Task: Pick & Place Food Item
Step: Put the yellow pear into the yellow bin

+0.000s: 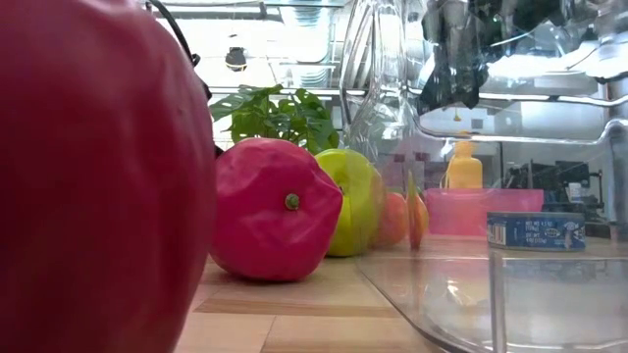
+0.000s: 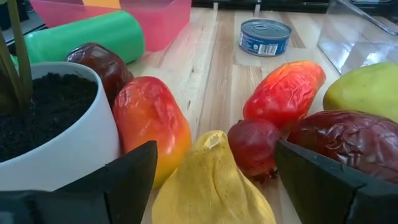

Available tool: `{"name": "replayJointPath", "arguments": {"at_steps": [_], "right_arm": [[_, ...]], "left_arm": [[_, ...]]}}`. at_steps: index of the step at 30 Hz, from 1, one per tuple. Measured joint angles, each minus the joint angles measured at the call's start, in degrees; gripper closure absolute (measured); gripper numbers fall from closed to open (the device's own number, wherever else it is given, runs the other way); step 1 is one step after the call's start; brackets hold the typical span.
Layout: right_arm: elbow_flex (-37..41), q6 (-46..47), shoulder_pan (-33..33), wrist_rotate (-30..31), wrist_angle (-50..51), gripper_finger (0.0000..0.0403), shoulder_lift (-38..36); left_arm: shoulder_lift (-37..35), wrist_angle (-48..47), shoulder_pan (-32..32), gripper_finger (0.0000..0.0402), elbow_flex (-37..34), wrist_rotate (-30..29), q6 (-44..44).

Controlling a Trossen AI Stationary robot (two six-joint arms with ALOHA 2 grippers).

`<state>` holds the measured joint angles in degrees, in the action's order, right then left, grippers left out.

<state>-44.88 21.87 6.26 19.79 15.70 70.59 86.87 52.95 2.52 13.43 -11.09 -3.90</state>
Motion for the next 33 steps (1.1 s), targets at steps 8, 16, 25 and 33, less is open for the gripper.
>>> {"name": "replayJointPath", "arguments": {"at_steps": [8, 16, 25, 33], "right_arm": [[0.0, 0.0, 0.0, 0.0, 0.0, 0.0401, 0.0], [0.0, 0.0, 0.0, 0.0, 0.0, 0.0401, 0.0], [0.0, 0.0, 0.0, 0.0, 0.0, 0.0401, 0.0], [0.0, 0.0, 0.0, 0.0, 0.0, 0.0401, 0.0]], "left_arm": [[0.0, -0.2, -0.3, 0.0092, 0.0, 0.0, -2.5], [0.0, -0.2, -2.1, 0.0076, 0.0, 0.0, -2.6], [0.0, -0.3, -2.6, 0.0038, 0.0, 2.3, -2.5], [0.0, -1.8, -2.6, 0.0039, 0.0, 2.8, -2.5]]}}
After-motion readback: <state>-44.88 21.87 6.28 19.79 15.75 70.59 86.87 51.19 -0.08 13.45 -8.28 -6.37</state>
